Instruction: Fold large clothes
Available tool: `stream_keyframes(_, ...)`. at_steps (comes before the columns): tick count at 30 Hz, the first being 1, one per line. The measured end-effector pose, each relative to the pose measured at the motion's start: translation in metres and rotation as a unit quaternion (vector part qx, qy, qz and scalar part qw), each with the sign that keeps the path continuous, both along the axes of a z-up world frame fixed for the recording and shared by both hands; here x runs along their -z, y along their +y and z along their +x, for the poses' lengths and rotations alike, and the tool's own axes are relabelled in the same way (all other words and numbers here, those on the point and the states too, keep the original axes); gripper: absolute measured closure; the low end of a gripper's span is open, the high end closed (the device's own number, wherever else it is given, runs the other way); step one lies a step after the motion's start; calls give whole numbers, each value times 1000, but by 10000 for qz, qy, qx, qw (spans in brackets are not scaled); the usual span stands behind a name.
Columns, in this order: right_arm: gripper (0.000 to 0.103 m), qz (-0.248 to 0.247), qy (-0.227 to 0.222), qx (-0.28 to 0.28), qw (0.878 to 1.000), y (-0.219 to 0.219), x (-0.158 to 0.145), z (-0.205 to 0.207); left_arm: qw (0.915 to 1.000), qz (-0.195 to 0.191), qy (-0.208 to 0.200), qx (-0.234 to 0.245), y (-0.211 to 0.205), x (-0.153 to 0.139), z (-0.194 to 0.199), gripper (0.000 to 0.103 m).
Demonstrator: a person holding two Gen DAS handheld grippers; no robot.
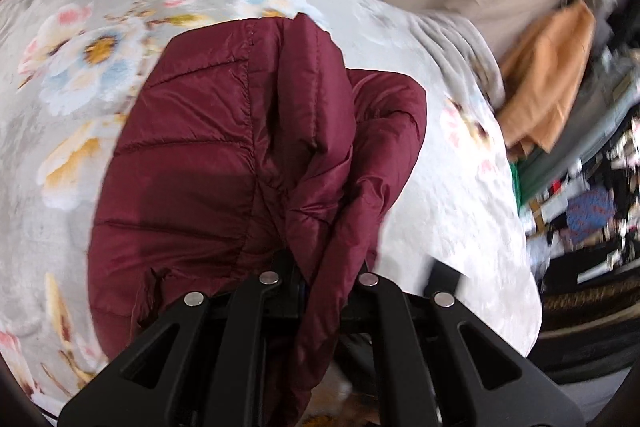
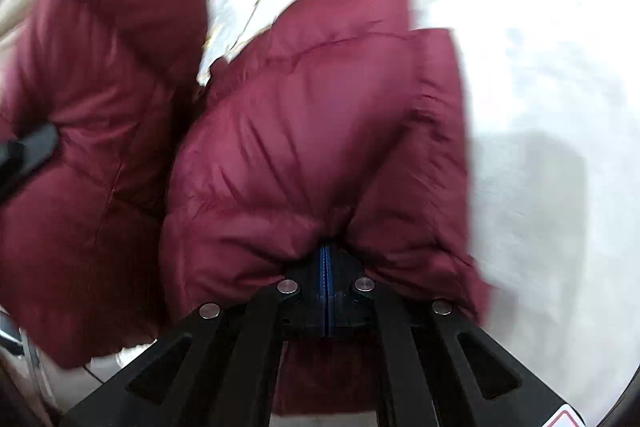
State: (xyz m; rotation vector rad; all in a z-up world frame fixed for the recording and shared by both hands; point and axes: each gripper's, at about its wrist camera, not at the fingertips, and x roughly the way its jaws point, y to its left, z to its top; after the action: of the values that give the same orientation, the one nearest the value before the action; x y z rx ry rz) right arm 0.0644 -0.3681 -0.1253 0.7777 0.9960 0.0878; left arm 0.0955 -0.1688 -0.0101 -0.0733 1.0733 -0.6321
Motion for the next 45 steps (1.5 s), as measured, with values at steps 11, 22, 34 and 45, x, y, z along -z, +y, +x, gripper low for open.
stream_keyframes(11,96,615,-182,408,9971,-76,-16,-92,9970,693,212,285,-77,81,-7,95)
stream_keyframes(22,94,-259,-567,781,9950,-81,-89,-125,9979,-462,16,450,-30,23,-26,69)
stream_keyframes(34,49,-688,-730,-72,9949,-53,-119,-14,9934,-713,125,-890,111,19,-10,51)
stream_keyframes(45,100,-630,130,-166,9978,-74,-51,28,9987,305,325,-239,58,88,-22,56)
